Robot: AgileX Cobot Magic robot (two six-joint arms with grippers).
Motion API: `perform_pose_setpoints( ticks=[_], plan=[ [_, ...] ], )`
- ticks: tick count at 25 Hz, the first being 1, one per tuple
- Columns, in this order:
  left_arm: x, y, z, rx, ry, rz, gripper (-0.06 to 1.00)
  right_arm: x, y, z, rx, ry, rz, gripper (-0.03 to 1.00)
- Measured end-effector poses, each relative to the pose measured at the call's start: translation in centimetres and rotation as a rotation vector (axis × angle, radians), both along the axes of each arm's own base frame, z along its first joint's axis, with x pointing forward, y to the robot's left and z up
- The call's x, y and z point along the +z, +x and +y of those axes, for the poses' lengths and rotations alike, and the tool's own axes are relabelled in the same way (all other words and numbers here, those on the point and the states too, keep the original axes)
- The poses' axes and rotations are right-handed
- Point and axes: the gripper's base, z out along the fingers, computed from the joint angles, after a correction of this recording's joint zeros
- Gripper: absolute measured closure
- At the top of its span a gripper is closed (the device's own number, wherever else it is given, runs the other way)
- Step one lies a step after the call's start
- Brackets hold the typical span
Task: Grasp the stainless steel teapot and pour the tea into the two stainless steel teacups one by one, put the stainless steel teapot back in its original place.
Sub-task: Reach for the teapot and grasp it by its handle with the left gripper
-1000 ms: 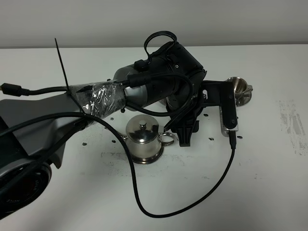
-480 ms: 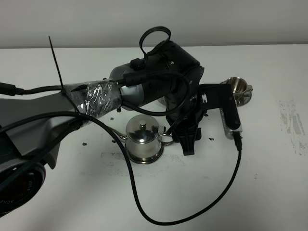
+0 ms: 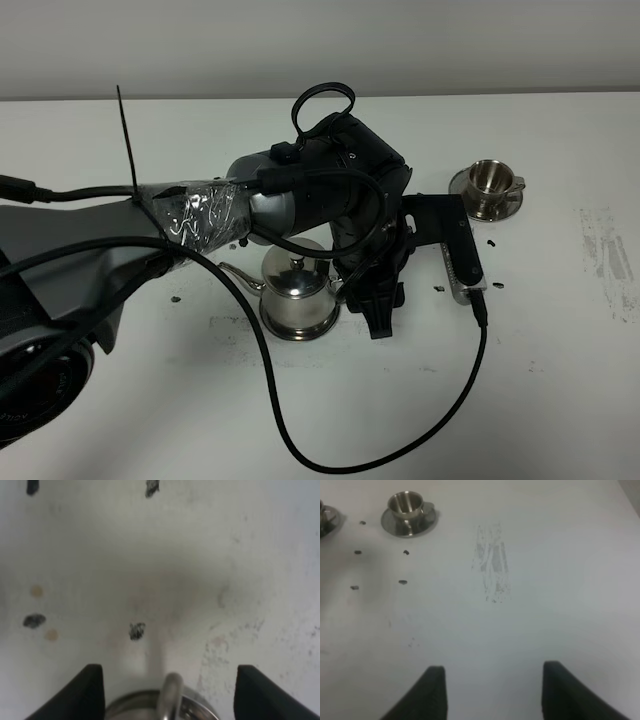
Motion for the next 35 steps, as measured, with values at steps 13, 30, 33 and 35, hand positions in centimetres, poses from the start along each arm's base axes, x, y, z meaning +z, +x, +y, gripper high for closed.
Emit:
perform_pose_setpoints(
  ticks=[13,30,33,35],
  plan=[
    [-0.3,-1.2,0.8,0.071,0.037,0.096,0.41,0.0,0.0,0.0,0.000,0.000,0.000,0.55],
    [1.0,-2.9,2.0,-0.017,0.145,0.253,0.41,0.0,0.0,0.0,0.000,0.000,0.000,0.55],
    [1.0,-3.1,2.2,-0.054,0.173,0.277,0.42,0.0,0.0,0.0,0.000,0.000,0.000,0.55],
    [1.0,-3.2,2.3,-0.072,0.186,0.288,0.43,0.0,0.0,0.0,0.000,0.000,0.000,0.55]
  ],
)
